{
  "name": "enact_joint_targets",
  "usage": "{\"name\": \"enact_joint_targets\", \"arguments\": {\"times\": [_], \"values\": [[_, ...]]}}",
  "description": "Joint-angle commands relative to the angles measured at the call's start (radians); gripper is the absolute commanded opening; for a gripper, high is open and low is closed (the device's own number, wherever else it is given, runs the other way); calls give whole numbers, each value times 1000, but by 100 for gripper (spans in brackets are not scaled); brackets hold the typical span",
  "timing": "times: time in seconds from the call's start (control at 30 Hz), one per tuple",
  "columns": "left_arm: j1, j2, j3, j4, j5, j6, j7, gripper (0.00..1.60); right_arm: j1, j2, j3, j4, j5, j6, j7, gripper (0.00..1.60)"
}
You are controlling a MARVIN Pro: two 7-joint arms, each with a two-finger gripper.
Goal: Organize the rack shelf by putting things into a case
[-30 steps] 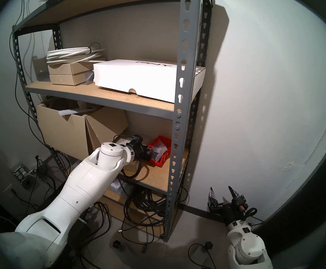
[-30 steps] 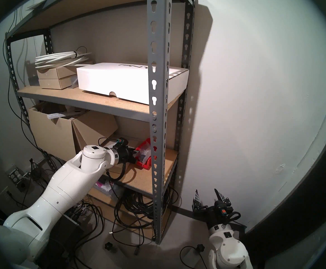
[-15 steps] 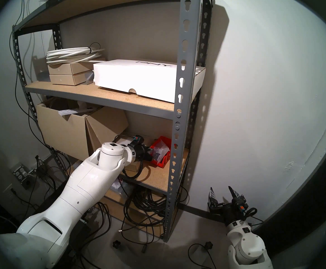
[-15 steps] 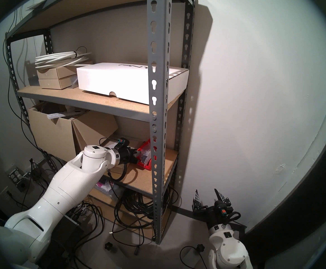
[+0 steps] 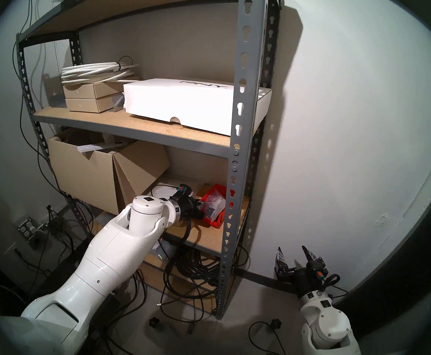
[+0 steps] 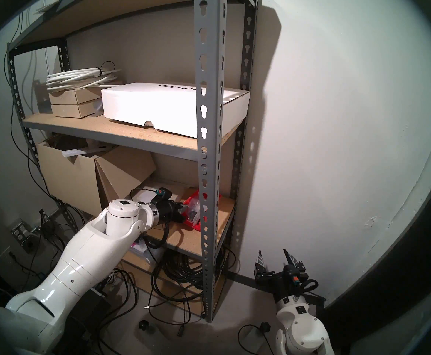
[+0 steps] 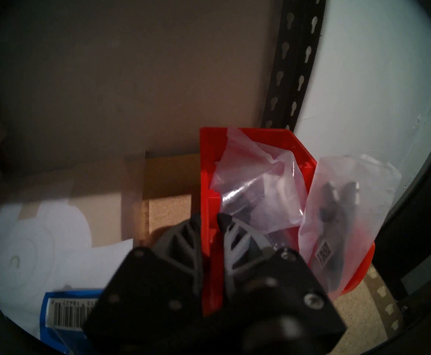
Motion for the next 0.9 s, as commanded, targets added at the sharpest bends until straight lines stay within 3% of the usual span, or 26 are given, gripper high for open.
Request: {"name": "enact_joint_targets", "arguments": {"times": [0.0, 0.07, 0.13, 0.7, 0.87], "values": [[29, 12, -5, -23, -3, -9, 1, 44, 1, 0, 0, -21, 0, -2, 0, 160], [25, 12, -5, -21, -6, -11, 1, 62, 1, 0, 0, -21, 0, -2, 0, 160], [19, 8, -7, -19, -10, -10, 5, 70, 1, 0, 0, -21, 0, -2, 0, 160], [-20, -4, 29, 25, -7, -7, 4, 65, 1, 0, 0, -21, 0, -2, 0, 160], [-27, -11, 36, 38, -8, -4, 7, 49, 1, 0, 0, -21, 0, -2, 0, 160]]}}
